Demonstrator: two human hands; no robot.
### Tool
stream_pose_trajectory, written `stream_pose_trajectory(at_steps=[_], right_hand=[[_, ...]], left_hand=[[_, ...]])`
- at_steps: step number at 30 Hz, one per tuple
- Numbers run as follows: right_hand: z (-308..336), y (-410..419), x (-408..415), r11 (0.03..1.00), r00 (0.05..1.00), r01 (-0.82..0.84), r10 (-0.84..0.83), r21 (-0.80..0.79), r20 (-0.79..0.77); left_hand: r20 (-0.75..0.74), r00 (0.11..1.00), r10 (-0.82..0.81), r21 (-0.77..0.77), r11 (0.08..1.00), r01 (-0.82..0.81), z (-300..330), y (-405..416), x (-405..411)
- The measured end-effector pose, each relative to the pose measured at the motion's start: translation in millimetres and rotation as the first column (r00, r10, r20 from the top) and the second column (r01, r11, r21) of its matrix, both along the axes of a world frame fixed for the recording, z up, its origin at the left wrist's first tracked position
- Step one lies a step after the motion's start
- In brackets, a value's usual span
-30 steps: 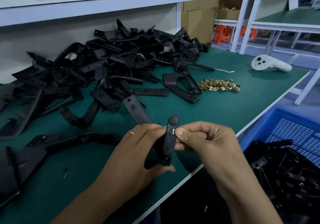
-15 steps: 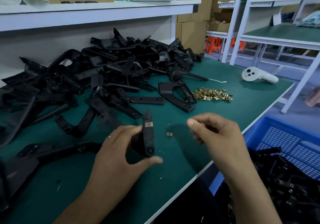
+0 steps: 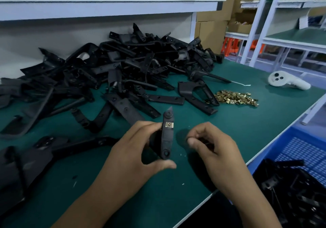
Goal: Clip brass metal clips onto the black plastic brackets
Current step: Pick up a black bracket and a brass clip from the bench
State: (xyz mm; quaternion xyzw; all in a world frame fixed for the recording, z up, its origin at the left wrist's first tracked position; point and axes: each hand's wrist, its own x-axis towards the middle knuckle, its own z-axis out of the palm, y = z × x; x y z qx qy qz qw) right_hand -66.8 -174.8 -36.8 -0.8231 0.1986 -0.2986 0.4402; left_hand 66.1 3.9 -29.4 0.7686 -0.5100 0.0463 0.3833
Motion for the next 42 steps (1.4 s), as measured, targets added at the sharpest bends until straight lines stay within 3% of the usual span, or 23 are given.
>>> stream_pose_trajectory(at_steps=[3, 8, 17, 25, 30, 33, 39, 42], right_hand=[[5, 15, 0, 0.897, 0.945, -0.272, 0.181, 0.348, 0.271], [4, 28, 11, 0.809, 0.933, -0.312, 0.161, 0.498, 0.323], [10, 33, 11, 0.759, 0.930, -0.333, 0.165, 0.560, 0.330], [14, 28, 3, 0.835, 0.932, -0.346, 0.253, 0.428, 0.260], [14, 19, 0, 0.720, 0.913, -0.407, 0.326, 0.562, 0.245], [11, 15, 0, 0.699, 0.896, -0.443, 0.359, 0.561, 0.260], [15, 21, -3, 0.724, 0.881, -0.473, 0.391, 0.503, 0.266], [11, 28, 2, 0.827, 0.919, -0.372, 0.264, 0.422, 0.294]], left_hand=[[-0.022, 0.999, 0.045, -0.069, 0.997, -0.046, -1, -1, 4], [-0.014, 0.996, 0.089, -0.125, 0.988, -0.091, -1, 0, 5], [0.022, 0.998, 0.058, -0.135, 0.989, -0.054, 0, -1, 3], [0.097, 0.994, -0.054, -0.050, 0.997, 0.059, 1, 3, 1], [0.113, 0.988, -0.107, -0.077, 0.990, 0.116, 4, 3, -6], [0.088, 0.988, -0.128, -0.104, 0.985, 0.137, 4, 2, -7], [-0.002, 0.987, -0.163, -0.112, 0.980, 0.162, 3, 3, -10], [0.043, 0.988, -0.147, -0.071, 0.986, 0.150, 0, -2, -12]])
